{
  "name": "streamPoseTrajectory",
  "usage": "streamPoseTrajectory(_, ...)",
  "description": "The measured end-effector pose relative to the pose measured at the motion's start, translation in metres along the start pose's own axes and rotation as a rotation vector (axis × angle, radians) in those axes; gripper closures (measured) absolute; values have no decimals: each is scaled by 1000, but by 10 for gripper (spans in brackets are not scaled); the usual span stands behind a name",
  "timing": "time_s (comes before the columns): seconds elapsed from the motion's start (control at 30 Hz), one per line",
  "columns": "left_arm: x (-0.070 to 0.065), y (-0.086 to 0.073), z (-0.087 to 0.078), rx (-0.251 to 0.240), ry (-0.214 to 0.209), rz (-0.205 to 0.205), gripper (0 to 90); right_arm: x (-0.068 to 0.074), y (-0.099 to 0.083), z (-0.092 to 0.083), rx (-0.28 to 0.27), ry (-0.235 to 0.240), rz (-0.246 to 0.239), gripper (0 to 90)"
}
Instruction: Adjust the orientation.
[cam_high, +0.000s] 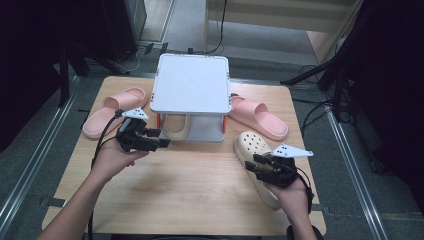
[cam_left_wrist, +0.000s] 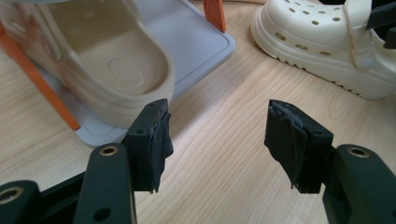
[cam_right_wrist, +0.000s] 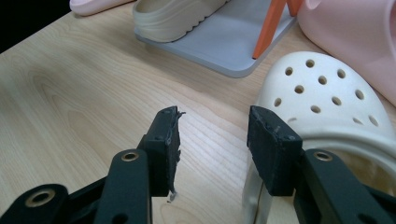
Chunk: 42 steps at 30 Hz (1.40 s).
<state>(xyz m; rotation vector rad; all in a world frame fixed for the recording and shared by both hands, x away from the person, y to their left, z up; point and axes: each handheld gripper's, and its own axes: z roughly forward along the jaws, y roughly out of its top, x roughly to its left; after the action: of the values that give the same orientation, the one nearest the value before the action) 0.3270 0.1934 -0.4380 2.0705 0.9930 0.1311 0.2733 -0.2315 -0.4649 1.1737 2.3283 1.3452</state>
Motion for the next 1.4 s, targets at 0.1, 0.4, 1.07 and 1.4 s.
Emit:
streamPoseTrajectory(0.1,-2,3,6,2,-13,20,406,0,-5,-7,-5,-23,15,543)
streamPoseTrajectory(0.4,-6,12,21,17,-31,41,425,-5,-14,-9,17,-85,52,537)
streamPoseTrajectory(1.07,-10,13,29,31,-26,49,460,-14,-12,26,124,-104,155,679)
streamPoseTrajectory(1.4,-11,14,27,23,-64,27,553,-19,-2,20,102,-88,200,783)
